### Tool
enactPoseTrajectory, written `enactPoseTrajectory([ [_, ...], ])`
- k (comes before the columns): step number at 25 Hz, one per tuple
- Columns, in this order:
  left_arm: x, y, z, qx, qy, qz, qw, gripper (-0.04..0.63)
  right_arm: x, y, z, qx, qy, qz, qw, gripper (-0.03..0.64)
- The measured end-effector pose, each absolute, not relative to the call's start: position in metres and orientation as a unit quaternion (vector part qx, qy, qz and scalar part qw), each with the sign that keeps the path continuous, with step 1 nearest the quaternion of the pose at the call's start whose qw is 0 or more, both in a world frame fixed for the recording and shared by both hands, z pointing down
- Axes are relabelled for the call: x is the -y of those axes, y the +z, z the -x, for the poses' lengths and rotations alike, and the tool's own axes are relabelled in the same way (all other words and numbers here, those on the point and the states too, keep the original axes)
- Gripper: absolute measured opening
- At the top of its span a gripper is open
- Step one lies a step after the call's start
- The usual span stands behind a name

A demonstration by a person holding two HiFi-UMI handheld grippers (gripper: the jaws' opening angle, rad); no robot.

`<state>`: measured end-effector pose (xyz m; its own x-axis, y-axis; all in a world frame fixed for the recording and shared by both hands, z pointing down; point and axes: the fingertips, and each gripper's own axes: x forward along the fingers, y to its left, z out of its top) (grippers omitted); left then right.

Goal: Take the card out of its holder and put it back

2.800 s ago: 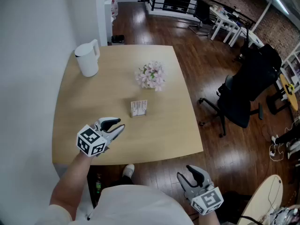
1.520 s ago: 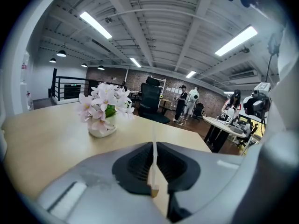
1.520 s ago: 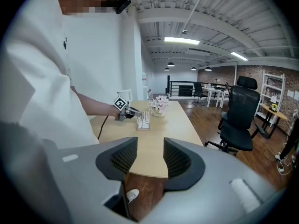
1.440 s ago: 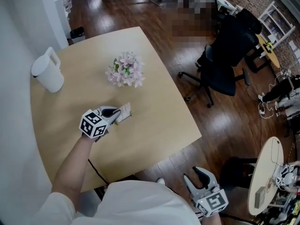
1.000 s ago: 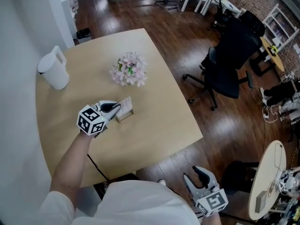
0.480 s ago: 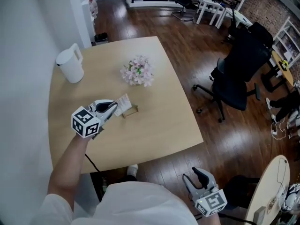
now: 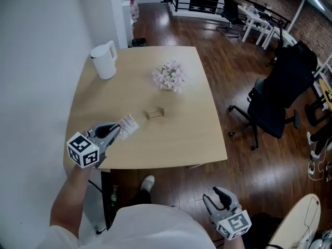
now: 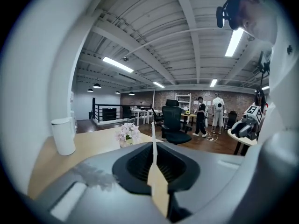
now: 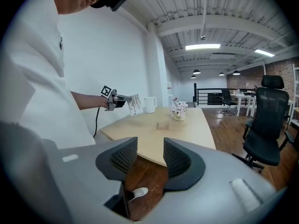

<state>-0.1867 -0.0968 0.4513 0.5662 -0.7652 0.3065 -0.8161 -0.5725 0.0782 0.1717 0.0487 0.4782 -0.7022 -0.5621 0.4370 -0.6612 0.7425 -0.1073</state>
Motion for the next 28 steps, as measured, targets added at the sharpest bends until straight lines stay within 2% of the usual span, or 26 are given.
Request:
enactPoseTrajectory([
  [9,-0.044,0.440,0.197,0.524,0.107,-0.835,0.127,0.018,-0.082,0.483,-0.173,0.941,0.114,-0.253,0.192,0.179],
  [15,-0.097,0.447,0.201,0.550,0.116,-0.815,0.141,0.018,-0.099,0.483,-0.180,0.947,0.108,-0.230,0.198,0.179],
  [20,-0.090,0.446,0.194,0.535,0.115,-0.824,0.144,0.018,-0.102,0.478,-0.194,0.942,0.106,-0.247,0.200,0.179],
  [28,-0.003,0.427,0.171,0.464,0.127,-0.870,0.107,0.018,-0.088,0.465,-0.212,0.924,0.110,-0.312,0.191,0.179],
])
